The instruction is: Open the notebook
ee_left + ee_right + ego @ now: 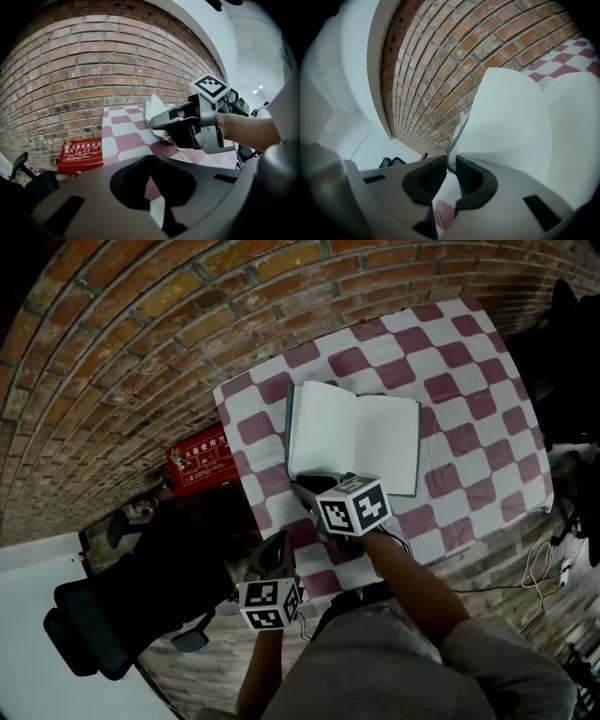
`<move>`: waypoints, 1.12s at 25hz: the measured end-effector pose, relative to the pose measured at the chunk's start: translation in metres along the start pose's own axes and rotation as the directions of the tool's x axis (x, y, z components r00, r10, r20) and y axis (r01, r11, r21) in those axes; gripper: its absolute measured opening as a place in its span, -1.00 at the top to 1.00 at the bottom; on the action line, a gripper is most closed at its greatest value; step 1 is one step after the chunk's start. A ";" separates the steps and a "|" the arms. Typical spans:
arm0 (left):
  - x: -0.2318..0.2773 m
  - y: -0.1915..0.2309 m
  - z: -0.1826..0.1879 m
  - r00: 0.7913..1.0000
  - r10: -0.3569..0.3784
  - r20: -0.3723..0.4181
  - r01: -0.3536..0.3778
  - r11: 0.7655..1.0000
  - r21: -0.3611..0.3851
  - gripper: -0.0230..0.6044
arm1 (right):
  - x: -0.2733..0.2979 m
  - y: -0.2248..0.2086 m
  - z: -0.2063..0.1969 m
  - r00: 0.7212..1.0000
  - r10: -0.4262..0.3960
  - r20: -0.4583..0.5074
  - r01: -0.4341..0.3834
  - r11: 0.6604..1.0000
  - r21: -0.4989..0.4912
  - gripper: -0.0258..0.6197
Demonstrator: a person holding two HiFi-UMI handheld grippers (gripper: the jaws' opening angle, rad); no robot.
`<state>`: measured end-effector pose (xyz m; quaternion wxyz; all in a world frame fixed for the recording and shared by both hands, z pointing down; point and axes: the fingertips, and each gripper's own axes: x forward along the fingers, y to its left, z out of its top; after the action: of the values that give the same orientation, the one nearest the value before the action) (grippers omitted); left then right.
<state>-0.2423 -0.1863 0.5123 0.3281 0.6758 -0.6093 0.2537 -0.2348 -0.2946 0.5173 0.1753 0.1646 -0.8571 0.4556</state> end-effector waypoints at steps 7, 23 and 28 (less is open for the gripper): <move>-0.018 0.009 -0.010 1.000 0.030 -0.005 -0.030 1.000 -0.006 0.89 | 0.036 -0.019 -0.018 0.990 -0.104 -0.094 0.116 0.984 0.133 0.72; -0.050 0.021 -0.024 0.998 0.047 0.040 -0.047 0.999 -0.001 0.89 | 0.037 -0.025 -0.057 0.950 -0.267 -0.159 0.276 0.960 0.037 0.81; -0.053 0.019 -0.023 0.998 0.013 0.062 -0.015 1.000 0.027 0.89 | 0.021 -0.022 -0.065 0.948 -0.288 -0.136 0.291 0.957 0.007 0.81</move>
<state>-0.2663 -0.1346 0.4907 0.2980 0.6834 -0.6205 0.2432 -0.2340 -0.2543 0.5769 0.2950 0.2600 -0.8038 0.4465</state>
